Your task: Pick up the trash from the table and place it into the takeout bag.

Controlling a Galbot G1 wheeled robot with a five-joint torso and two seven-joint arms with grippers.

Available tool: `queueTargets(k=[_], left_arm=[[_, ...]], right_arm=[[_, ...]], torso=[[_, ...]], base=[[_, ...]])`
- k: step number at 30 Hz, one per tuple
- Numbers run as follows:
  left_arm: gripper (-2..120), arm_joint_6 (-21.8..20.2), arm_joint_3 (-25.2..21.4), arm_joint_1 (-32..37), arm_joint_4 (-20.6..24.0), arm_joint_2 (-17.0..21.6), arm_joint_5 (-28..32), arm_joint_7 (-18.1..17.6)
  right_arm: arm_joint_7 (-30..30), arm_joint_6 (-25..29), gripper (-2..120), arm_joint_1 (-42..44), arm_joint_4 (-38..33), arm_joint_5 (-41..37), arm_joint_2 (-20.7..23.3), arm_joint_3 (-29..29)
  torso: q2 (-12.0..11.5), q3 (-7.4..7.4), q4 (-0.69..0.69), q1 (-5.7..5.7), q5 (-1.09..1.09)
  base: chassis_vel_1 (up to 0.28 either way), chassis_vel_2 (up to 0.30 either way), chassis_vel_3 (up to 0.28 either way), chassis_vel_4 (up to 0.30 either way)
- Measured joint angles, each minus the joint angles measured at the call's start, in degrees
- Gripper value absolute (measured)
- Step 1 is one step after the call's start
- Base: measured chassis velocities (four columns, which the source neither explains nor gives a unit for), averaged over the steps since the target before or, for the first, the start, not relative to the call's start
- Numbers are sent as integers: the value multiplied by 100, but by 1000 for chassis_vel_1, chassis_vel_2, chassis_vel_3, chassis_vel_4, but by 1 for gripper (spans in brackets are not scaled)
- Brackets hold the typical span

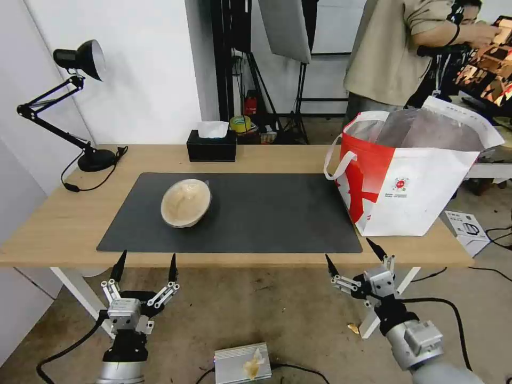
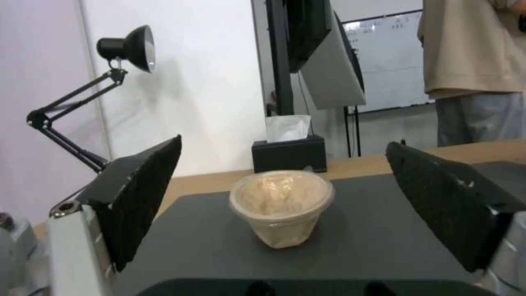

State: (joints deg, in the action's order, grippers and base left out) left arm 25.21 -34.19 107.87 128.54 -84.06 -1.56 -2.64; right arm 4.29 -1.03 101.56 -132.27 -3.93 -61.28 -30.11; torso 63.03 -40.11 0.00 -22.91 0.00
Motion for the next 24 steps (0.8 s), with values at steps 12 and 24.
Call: queueTargets(k=[12,24], left_arm=[[100,-6,56,-7,-5,17,-20,8],[100,-16,79,-32,-11,12,-49,13]], right_arm=[[-30,373,100,112,-6,216,-144,87],[-107,463,100,124,-20,261,-115,146]], torso=[[0,0,0,0,0],[0,0,0,0,0]], base=[[0,0,0,0],[0,0,0,0]])
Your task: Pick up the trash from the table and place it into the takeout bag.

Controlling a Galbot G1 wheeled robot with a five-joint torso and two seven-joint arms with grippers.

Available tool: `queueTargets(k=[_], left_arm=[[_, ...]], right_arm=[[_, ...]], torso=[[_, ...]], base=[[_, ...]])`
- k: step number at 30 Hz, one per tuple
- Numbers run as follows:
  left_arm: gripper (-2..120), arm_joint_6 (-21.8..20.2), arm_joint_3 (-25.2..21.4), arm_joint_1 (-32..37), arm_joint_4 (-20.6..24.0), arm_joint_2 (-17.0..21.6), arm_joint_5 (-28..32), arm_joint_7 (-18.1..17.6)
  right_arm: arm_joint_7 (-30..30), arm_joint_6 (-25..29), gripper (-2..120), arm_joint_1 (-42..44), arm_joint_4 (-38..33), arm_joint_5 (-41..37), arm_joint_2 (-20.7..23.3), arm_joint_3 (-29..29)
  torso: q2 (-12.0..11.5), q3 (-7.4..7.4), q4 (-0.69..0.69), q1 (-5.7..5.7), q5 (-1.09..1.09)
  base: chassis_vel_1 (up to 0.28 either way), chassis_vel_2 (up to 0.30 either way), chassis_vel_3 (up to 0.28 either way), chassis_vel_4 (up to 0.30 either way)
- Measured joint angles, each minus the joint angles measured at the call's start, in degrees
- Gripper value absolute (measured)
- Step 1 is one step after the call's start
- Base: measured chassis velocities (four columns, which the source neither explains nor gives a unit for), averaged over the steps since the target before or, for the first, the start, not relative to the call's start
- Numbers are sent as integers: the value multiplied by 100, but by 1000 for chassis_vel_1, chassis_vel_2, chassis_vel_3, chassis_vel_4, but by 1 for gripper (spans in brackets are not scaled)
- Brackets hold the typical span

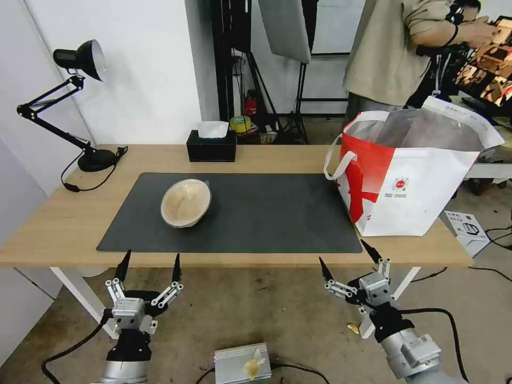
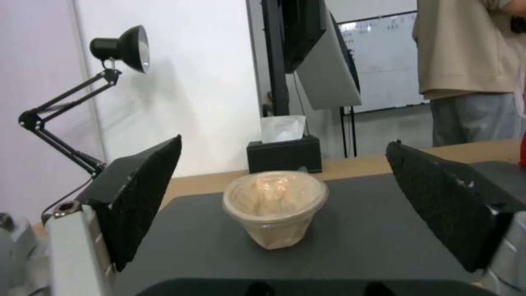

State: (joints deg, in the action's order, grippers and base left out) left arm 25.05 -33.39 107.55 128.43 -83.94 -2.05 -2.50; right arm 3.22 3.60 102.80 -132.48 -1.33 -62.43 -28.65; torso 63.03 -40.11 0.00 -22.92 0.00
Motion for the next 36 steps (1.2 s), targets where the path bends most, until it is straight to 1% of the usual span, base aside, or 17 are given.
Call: queueTargets(k=[17,27,28,29,30,31,34,35,36], left_arm=[[100,-76,26,-56,-51,52,-13,4],[100,-282,-82,-220,-60,450,223,-12],[100,-319,-86,-267,-79,568,255,-27],[100,-342,-83,-333,-119,650,261,-30],[100,-342,-83,-333,-119,650,261,-30],[100,-374,-79,-445,-173,746,269,-36],[100,-574,-49,-729,-281,1005,404,-53],[100,-574,-49,-729,-281,1005,404,-53],[100,-664,-30,-851,-320,1124,469,-85]], right_arm=[[-40,34,100,20,22,96,13,9],[-40,34,100,20,27,96,14,7],[-40,34,100,20,28,96,13,7],[-40,34,100,21,28,96,14,7],[-40,34,100,21,28,96,14,7],[-40,34,100,20,28,95,14,7],[-39,34,100,20,28,94,14,7],[-39,34,100,20,28,94,14,7],[-39,34,100,20,28,94,14,7]], torso=[[0,0,0,0,0],[0,0,0,0,0],[0,0,0,0,0],[0,0,-2,0,0],[0,0,-2,0,0],[0,0,0,0,0],[0,0,0,0,-1],[0,0,0,0,-1],[0,0,0,0,-1]], base=[[0,0,0,0],[0,0,0,0],[0,0,0,0],[0,0,0,0],[0,0,0,0],[0,0,0,0],[0,0,0,0],[0,0,0,0],[0,0,0,0]])
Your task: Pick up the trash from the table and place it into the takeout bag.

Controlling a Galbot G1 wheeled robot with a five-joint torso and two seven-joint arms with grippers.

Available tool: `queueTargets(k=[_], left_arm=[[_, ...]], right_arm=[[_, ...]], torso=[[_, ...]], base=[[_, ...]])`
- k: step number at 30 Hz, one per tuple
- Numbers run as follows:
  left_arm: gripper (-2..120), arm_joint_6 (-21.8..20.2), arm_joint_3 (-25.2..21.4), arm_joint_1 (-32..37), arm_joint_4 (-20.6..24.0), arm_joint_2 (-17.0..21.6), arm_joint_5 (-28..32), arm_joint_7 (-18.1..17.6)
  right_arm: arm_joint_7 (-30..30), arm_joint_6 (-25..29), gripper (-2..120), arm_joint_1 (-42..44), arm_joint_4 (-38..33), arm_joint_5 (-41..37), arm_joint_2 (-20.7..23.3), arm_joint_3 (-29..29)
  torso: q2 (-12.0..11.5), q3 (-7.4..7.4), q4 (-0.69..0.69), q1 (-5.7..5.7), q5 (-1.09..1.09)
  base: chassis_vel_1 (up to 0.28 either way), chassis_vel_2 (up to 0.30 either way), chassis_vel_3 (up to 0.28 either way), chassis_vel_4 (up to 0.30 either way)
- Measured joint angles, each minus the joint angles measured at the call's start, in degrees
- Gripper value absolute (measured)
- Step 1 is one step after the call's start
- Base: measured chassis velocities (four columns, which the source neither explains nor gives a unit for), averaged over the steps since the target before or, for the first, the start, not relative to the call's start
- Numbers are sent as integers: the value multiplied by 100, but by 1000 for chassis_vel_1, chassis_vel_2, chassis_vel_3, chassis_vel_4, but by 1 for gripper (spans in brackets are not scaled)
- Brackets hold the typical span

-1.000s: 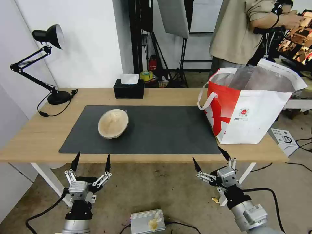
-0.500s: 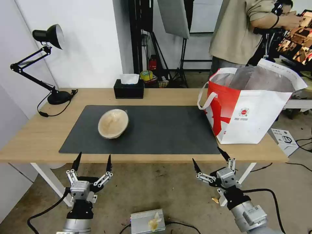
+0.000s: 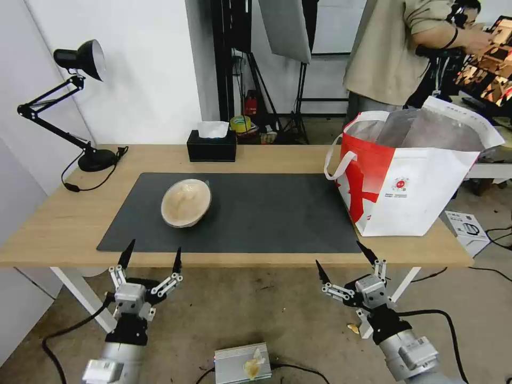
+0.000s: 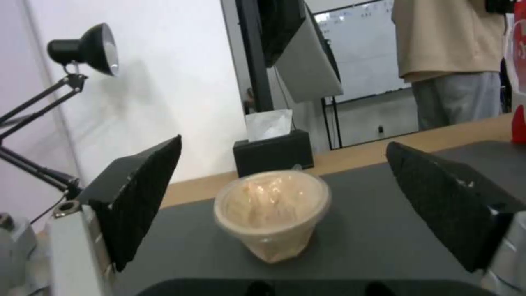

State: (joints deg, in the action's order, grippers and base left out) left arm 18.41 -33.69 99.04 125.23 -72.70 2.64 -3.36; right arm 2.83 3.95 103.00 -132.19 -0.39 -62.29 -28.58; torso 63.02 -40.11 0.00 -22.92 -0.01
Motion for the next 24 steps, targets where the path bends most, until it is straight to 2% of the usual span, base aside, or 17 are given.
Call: queueTargets(k=[3,6,7,10,11,15,24], left_arm=[[100,-83,30,-186,-74,197,60,-82],[100,-189,57,-564,-231,620,236,-128],[100,-189,57,-564,-231,620,236,-128],[100,-289,139,-940,-455,991,455,-228],[100,-289,139,-940,-455,991,455,-228],[100,-311,360,-1422,-748,1417,705,-340],[100,-321,848,-2029,-1158,1950,772,-326]], right_arm=[[1,0,100,0,0,-1,0,0],[3,0,100,-1,0,-2,0,-1],[3,0,100,-1,0,-2,0,-1],[3,0,100,-1,0,-3,0,-1],[3,0,100,-1,0,-3,0,-1],[3,0,100,-1,0,-5,0,-1],[3,-1,100,-1,0,-5,0,-1]], torso=[[0,0,1,0,0],[0,0,1,0,0],[0,0,1,0,0],[0,0,0,0,0],[0,0,0,0,0],[0,0,1,0,0],[0,0,0,0,1]], base=[[0,0,0,0],[0,0,0,0],[0,0,0,0],[0,0,0,0],[0,0,0,0],[0,0,0,0],[0,0,0,0]])
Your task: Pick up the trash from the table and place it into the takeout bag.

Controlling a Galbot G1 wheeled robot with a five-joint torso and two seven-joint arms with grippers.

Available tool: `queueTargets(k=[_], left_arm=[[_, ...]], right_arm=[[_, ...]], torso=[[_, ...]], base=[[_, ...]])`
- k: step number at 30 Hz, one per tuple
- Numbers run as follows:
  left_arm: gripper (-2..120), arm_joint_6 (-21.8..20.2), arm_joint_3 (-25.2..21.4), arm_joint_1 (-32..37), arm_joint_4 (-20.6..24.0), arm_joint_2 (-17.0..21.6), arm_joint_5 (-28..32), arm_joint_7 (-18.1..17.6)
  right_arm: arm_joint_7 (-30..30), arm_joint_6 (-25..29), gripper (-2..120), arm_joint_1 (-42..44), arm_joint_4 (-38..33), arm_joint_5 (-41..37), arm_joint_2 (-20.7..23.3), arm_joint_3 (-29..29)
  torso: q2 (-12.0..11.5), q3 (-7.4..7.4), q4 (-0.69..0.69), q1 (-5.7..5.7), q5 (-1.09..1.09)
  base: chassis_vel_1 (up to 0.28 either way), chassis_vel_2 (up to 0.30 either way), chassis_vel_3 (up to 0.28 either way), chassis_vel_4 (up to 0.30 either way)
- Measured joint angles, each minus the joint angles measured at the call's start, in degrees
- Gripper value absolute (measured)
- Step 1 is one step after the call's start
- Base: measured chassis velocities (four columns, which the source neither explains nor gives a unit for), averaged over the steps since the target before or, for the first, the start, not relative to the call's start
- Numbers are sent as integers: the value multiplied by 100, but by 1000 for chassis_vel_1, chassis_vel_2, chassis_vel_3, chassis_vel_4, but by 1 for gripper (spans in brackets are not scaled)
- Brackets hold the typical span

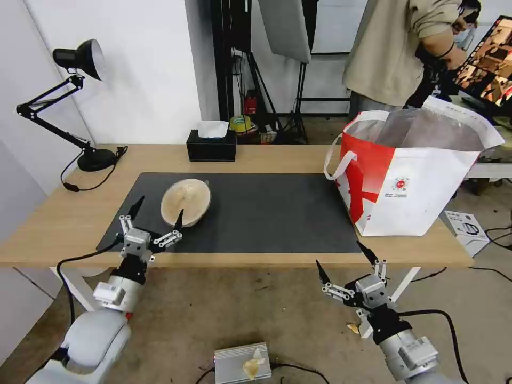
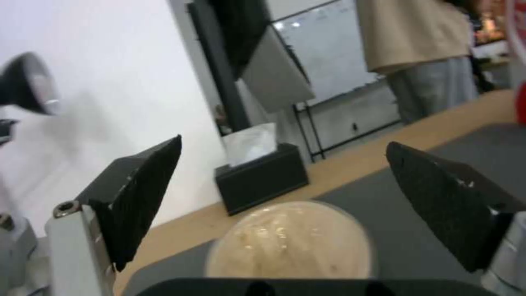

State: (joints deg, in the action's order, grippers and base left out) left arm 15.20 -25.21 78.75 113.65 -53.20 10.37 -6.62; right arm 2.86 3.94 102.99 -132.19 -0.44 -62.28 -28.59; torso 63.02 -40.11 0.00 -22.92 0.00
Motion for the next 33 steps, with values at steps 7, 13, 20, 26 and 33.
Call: queueTargets(k=[7,13,20,26,33], left_arm=[[100,2,545,-404,-228,261,-93,152],[100,-32,772,-521,-292,318,-205,210],[100,-85,883,-603,-347,455,-426,237],[100,-112,963,-821,-459,805,-458,327],[100,-386,951,-1016,-533,1161,-273,640]], right_arm=[[0,-2,100,0,0,0,0,0],[0,-2,100,0,0,0,0,0],[0,-3,100,0,0,0,0,0],[0,-3,100,0,0,0,0,0],[0,-3,100,0,0,0,0,0]], torso=[[0,0,0,0,0],[0,0,0,0,0],[0,1,0,0,-1],[0,1,0,0,-1],[0,0,0,0,-1]], base=[[0,0,0,0],[0,0,0,0],[0,0,0,0],[0,0,0,0],[0,0,0,0]])
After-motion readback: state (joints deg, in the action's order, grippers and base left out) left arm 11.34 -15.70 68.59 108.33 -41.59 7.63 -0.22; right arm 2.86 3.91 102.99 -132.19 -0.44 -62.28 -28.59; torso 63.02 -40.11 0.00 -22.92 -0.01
